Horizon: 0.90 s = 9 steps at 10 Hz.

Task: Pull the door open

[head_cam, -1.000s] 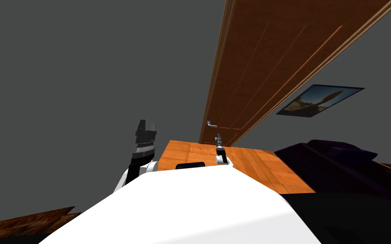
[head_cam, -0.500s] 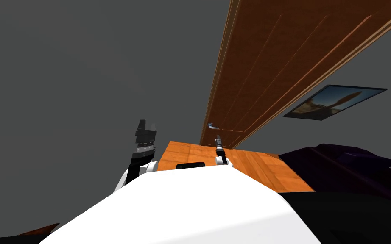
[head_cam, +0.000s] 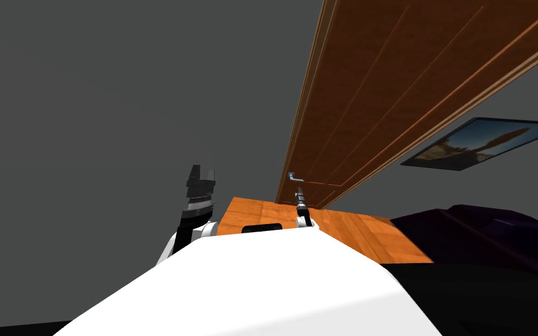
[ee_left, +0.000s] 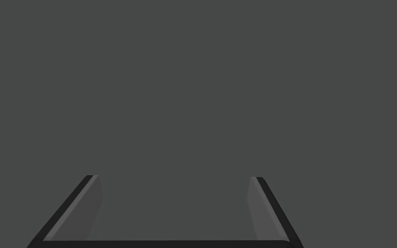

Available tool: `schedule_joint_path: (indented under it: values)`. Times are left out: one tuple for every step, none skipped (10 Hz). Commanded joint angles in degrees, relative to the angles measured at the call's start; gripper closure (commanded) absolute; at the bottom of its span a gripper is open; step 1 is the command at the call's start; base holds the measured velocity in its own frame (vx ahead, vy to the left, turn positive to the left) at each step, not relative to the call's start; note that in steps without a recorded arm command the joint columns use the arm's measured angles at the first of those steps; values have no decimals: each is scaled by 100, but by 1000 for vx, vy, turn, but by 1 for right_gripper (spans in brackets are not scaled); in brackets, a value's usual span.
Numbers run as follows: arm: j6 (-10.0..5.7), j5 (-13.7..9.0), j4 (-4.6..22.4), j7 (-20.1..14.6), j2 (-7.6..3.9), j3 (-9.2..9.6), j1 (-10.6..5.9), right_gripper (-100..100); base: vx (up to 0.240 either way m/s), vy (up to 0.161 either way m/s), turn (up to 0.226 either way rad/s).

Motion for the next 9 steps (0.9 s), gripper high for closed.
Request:
schedule_joint_path:
  values:
    - [-22, 1, 183, -29, -7, -10, -74, -100, 124, -8, 14]
    - [3, 1, 91, -17, -1, -5, -36, -100, 49, -5, 4]
    - [-52, -36, 164, -96, -97, -54, -3, -100, 147, 10, 116]
    - [-93, -65, 210, -156, -171, -91, 26, -100, 223, 36, 177]
    - [-93, -65, 210, -156, -171, -91, 26, -100, 149, 31, 32]
    - [-164, -115, 292, -259, -301, -157, 79, -100, 160, 26, 117]
    - [-213, -150, 348, -331, -390, -202, 115, -100, 190, 22, 181]
    - [-260, -182, 402, -398, -474, -244, 148, -100, 208, -25, 164]
    - [-260, -182, 402, -398, -474, -244, 148, -100, 146, -29, 35]
